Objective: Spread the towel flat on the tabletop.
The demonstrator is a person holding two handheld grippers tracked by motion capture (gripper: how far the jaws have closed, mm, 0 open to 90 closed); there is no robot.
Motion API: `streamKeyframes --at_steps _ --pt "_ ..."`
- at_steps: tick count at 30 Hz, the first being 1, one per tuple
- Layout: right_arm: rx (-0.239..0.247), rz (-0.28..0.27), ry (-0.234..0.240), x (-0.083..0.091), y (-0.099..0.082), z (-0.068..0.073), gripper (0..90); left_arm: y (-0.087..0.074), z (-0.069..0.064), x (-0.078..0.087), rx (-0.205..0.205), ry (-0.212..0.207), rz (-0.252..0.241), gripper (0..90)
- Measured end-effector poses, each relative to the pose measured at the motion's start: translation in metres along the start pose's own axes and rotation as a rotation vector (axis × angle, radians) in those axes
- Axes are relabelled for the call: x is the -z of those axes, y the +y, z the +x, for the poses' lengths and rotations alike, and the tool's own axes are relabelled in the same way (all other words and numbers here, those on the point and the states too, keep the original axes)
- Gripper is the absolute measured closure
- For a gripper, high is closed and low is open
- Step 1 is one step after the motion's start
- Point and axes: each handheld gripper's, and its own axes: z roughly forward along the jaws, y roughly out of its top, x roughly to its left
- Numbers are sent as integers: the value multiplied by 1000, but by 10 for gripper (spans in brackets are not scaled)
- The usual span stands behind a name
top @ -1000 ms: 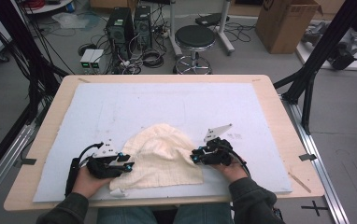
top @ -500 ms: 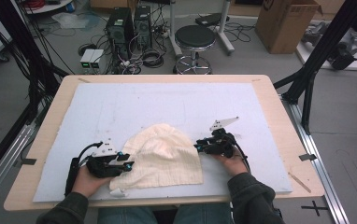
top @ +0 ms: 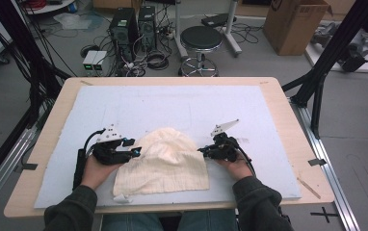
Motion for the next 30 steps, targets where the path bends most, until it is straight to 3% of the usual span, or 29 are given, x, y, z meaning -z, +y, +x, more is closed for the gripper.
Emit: streamKeyframes --at_steps 3,7,11,17,21,25,30 --pt "8 -7 -1 4 4 1 871 7 8 -7 29 18 -17 581" --pt "23 -25 6 8 9 1 873 14 17 -21 67 17 17 554" --pt "33 -41 -2 13 16 1 873 16 23 -34 86 25 60 539" --pt "61 -48 -43 26 34 -4 874 11 26 -42 87 17 108 617" --pt "75 -56 -74 31 49 -7 874 11 25 -44 63 16 124 701" --pt "67 -65 -95 31 56 -9 874 12 23 -40 50 16 121 845" --pt "90 -64 -121 33 56 -3 874 20 14 -18 29 31 44 866"
